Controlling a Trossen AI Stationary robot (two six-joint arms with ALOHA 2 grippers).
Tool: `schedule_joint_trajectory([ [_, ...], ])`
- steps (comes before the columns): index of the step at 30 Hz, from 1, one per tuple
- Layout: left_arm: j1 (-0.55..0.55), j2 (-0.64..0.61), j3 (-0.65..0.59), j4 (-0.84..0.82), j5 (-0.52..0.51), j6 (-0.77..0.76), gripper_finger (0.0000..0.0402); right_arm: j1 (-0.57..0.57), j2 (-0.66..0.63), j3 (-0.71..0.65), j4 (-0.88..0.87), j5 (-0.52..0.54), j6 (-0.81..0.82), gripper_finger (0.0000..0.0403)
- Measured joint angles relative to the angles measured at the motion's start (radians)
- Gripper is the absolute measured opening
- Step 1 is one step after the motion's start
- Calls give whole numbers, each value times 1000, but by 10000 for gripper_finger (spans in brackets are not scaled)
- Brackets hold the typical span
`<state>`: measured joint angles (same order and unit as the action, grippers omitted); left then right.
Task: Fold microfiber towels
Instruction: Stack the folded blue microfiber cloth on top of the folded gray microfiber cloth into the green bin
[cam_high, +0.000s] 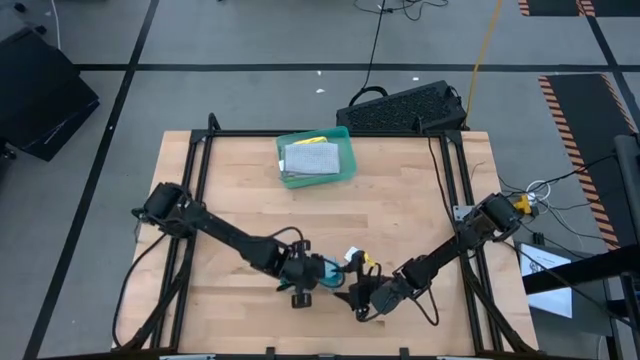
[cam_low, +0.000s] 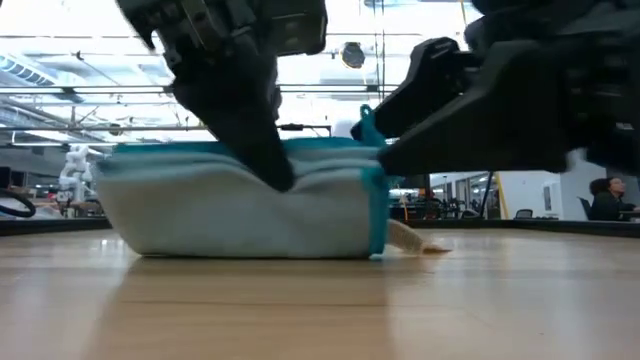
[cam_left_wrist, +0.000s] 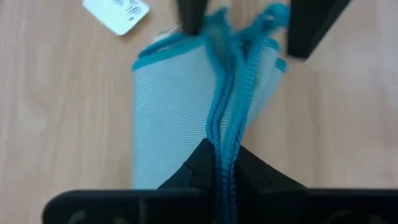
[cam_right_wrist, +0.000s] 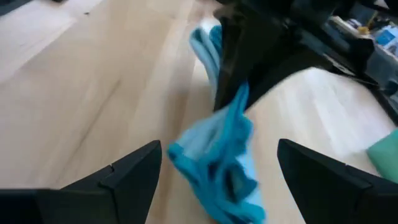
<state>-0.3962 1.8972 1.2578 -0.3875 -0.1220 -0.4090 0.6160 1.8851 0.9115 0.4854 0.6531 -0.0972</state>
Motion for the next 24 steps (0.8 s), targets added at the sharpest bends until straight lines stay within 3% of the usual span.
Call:
schedule_joint_trajectory([
  [8,38,-49,2,-8,53,-17,16,-36,15,-2,26,-71,0,314],
  [16,40,-102,2,6,73,-2,17,-66,26,-3,83,-1,1,306],
  [20,40,-111,2,14,73,12,16,-89,25,-3,157,-54,12,256],
  [24,40,-112,2,16,73,24,26,-108,25,-3,175,-68,44,161],
])
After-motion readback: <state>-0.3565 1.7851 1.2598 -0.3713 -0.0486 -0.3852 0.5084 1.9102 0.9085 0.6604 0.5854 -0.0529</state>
